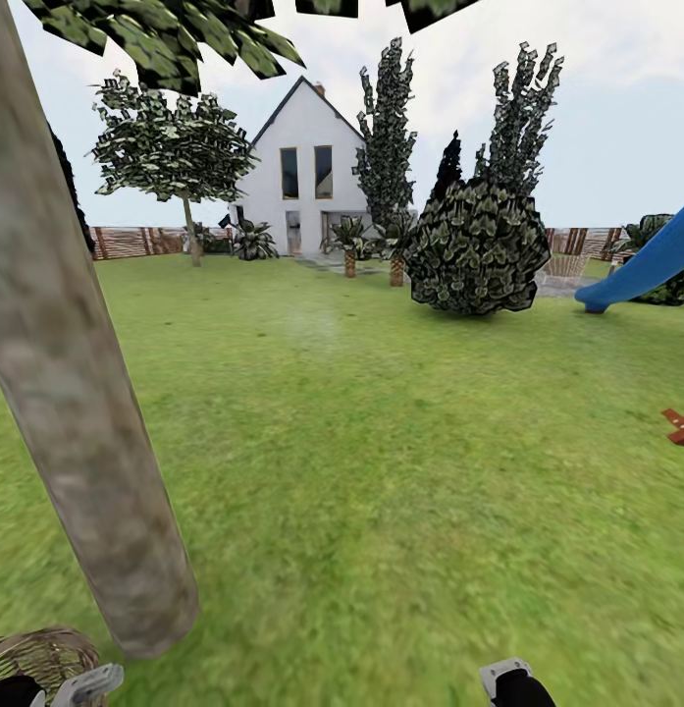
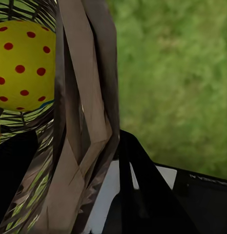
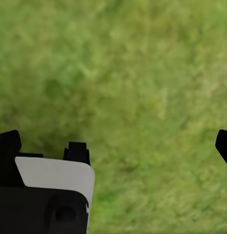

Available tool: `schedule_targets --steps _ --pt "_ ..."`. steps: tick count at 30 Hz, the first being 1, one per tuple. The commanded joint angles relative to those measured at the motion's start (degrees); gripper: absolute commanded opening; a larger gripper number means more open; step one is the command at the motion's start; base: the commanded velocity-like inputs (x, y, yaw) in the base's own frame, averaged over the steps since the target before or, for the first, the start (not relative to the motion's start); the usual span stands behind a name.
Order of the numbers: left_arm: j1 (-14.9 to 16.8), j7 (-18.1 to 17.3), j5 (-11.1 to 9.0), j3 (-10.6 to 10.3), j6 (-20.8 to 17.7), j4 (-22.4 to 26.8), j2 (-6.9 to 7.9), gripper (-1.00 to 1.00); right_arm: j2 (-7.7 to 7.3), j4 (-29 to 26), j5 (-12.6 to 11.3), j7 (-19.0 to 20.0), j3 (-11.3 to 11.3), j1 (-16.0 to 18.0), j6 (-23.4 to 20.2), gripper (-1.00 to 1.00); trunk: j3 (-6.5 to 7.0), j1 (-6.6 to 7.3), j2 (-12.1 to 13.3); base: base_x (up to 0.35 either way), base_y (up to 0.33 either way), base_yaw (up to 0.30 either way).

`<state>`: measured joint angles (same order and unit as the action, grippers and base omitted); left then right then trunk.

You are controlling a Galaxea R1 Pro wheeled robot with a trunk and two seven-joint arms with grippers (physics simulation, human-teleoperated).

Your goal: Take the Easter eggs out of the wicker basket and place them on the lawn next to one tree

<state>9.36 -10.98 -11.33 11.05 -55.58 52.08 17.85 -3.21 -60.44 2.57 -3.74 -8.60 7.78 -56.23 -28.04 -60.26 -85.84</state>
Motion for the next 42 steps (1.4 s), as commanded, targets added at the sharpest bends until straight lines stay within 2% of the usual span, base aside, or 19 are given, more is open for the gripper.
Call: schedule_targets --steps 1,32,37,42 --pt "0.0 -0.2 0.6 0.1 -0.2 0.0 0.00 -1.00 -0.07 0.0 0.2 0.0 -0.2 0.0 -0.3 1.00 -0.25 -0.22 -0.5 0.000 0.000 0.000" --pt "0.0 -0.1 0.5 -0.1 -0.2 0.0 -0.07 -1.00 -0.04 0.0 0.2 0.0 -0.2 0.0 -0.3 1.00 -5.81 -7.03 -12.9 0.000 0.000 0.000" --pt "0.0 -0.1 0.5 -0.1 -0.2 0.0 -0.09 -1.00 0.02 0.1 0.2 0.0 -0.2 0.0 -0.3 1.00 -5.81 -7.03 -12.9 0.000 0.000 0.000" --pt "0.0 -0.2 0.5 -0.1 -0.2 0.0 -0.07 -1.00 -0.04 0.1 0.3 0.0 -0.2 0.0 -0.3 1.00 -6.71 -8.13 -14.9 0.000 0.000 0.000"
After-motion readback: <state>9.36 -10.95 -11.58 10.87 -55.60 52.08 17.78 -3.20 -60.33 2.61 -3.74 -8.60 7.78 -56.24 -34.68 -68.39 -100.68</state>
